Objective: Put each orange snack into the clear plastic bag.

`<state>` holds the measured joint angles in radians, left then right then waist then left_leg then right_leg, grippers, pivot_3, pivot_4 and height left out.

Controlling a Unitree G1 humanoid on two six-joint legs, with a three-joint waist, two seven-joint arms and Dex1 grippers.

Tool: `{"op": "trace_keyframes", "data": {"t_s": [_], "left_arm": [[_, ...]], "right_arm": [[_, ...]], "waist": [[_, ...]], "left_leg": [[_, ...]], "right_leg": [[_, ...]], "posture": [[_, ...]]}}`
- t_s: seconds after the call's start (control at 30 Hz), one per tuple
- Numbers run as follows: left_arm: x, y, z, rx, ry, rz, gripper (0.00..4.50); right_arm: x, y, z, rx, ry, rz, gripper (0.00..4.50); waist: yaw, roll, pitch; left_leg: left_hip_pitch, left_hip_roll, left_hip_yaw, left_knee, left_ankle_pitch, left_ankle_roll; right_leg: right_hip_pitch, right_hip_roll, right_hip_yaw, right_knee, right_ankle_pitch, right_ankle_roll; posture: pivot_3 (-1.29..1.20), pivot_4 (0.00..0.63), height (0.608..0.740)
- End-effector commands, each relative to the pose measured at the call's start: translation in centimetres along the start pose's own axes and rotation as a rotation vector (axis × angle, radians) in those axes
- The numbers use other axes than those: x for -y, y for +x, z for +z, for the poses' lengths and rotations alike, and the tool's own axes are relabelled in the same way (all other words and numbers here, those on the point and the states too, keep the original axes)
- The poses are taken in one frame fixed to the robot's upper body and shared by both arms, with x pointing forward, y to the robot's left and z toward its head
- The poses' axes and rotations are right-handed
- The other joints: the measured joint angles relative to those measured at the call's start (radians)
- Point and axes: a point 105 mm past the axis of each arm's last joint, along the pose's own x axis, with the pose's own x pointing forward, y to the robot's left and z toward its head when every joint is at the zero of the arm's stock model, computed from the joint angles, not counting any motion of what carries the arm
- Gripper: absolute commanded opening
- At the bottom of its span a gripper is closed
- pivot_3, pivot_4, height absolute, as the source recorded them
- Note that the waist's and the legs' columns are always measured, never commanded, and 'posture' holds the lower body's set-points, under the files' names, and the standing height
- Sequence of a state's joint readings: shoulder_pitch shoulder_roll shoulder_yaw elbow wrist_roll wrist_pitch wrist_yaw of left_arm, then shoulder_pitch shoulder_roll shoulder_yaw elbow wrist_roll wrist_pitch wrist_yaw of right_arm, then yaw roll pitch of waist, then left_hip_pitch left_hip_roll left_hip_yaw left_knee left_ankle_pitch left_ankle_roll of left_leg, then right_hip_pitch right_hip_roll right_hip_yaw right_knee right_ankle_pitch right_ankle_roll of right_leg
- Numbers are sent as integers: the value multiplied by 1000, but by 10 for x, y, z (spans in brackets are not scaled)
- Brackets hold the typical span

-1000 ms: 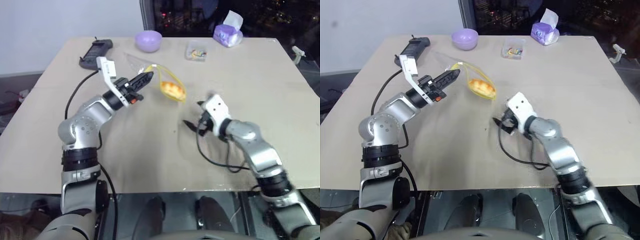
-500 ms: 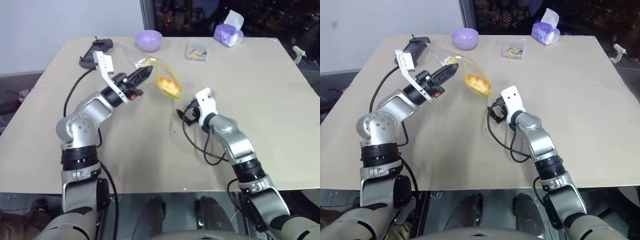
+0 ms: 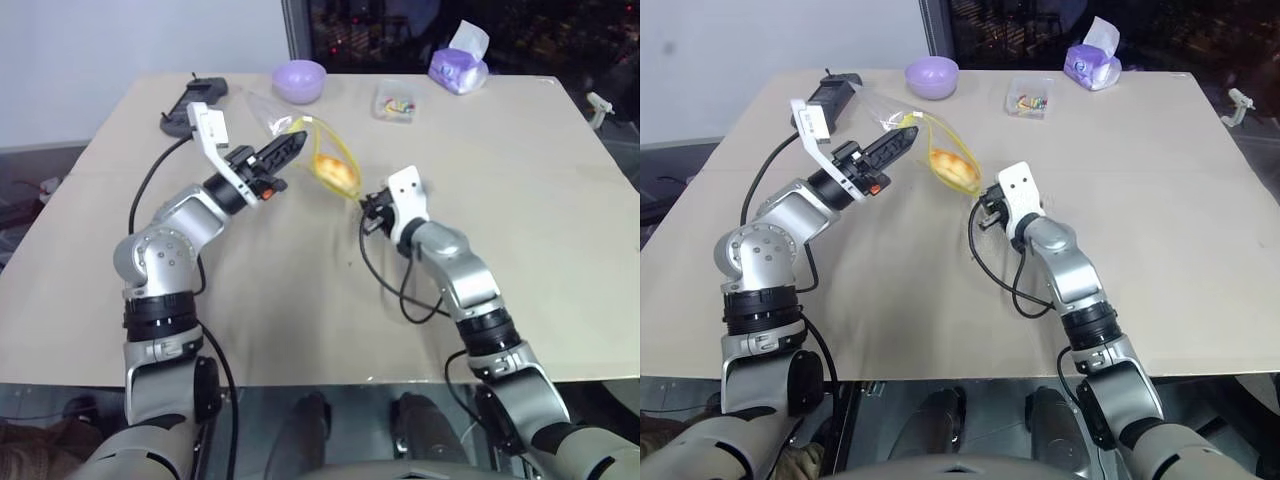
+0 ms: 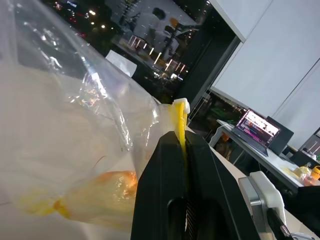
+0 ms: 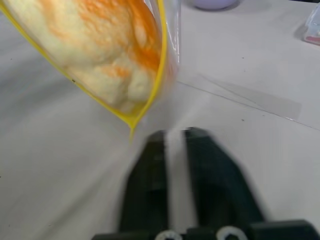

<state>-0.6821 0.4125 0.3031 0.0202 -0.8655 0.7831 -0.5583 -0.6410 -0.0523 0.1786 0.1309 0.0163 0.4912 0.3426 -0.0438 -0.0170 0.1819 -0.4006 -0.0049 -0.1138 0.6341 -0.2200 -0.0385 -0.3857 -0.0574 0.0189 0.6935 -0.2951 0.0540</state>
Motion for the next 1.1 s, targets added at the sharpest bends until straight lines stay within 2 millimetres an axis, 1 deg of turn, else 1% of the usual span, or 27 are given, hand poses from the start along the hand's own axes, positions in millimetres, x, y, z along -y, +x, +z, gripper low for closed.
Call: {"op": "trace_keyframes", "data": {"t_s": [0.03, 0.13, 0.23, 0.27, 0.33, 0.43, 0.67, 0.77, 0.83, 1.0, 1.1], "left_arm": [[12, 1, 8, 26, 39, -45, 0], [13, 1, 9, 29, 38, -46, 0], [11, 1, 10, 33, 43, -40, 0], [11, 1, 11, 33, 44, -39, 0], [11, 1, 11, 34, 46, -38, 0], [11, 1, 11, 35, 47, -39, 0], [12, 1, 11, 36, 49, -43, 0], [13, 2, 12, 39, 50, -47, 0], [14, 2, 12, 40, 50, -49, 0], [16, 2, 12, 41, 49, -55, 0], [17, 1, 12, 42, 49, -55, 0]], "right_arm": [[-1, -1, 25, 87, -9, 9, 34], [-2, -1, 24, 84, -8, 15, 34], [-8, -5, 22, 70, 9, 79, 34], [-8, -6, 20, 63, 5, 91, 272], [-9, -10, 17, 55, 0, 101, 896], [-11, -13, 16, 54, 4, 102, 2338], [-22, -18, 19, 66, 39, 161, 2338], [-22, -18, 21, 76, 63, 165, 2338], [-21, -17, 22, 79, 69, 159, 2338], [-11, -7, 25, 85, 84, 93, 2338], [-10, -4, 28, 98, 92, 83, 2338]], "waist": [[-1, 0, 0], [0, 0, 0], [0, 0, 0], [0, 0, 0], [0, 0, 0], [1, 0, 0], [0, 0, 0], [0, 0, 0], [0, 0, 0], [0, 0, 0], [0, 0, 0]], "left_leg": [[0, 0, 0, 0, 0, 0], [0, 0, 0, 0, 0, 0], [0, 0, 0, 0, 0, 0], [0, 0, 0, 0, 0, 0], [0, 0, 0, 0, 0, 0], [0, 0, 0, 0, 0, 0], [0, 0, 0, 0, 0, 0], [0, 0, 0, 0, 0, 0], [0, 0, 0, 0, 0, 0], [0, 0, 0, 0, 0, 0], [0, 0, 0, 0, 0, 0]], "right_leg": [[0, 0, 0, 0, 0, 0], [0, 0, 0, 0, 0, 0], [0, 0, 0, 0, 0, 0], [0, 0, 0, 0, 0, 0], [0, 0, 0, 0, 0, 0], [0, 0, 0, 0, 0, 0], [0, 0, 0, 0, 0, 0], [0, 0, 0, 0, 0, 0], [0, 0, 0, 0, 0, 0], [0, 0, 0, 0, 0, 0], [0, 0, 0, 0, 0, 0]], "posture": [[0, 150, 718], [0, 150, 718], [0, 150, 718], [0, 150, 718], [0, 150, 718], [0, 150, 718], [0, 150, 718], [0, 150, 718], [0, 150, 718], [0, 150, 718], [0, 150, 718]]}}
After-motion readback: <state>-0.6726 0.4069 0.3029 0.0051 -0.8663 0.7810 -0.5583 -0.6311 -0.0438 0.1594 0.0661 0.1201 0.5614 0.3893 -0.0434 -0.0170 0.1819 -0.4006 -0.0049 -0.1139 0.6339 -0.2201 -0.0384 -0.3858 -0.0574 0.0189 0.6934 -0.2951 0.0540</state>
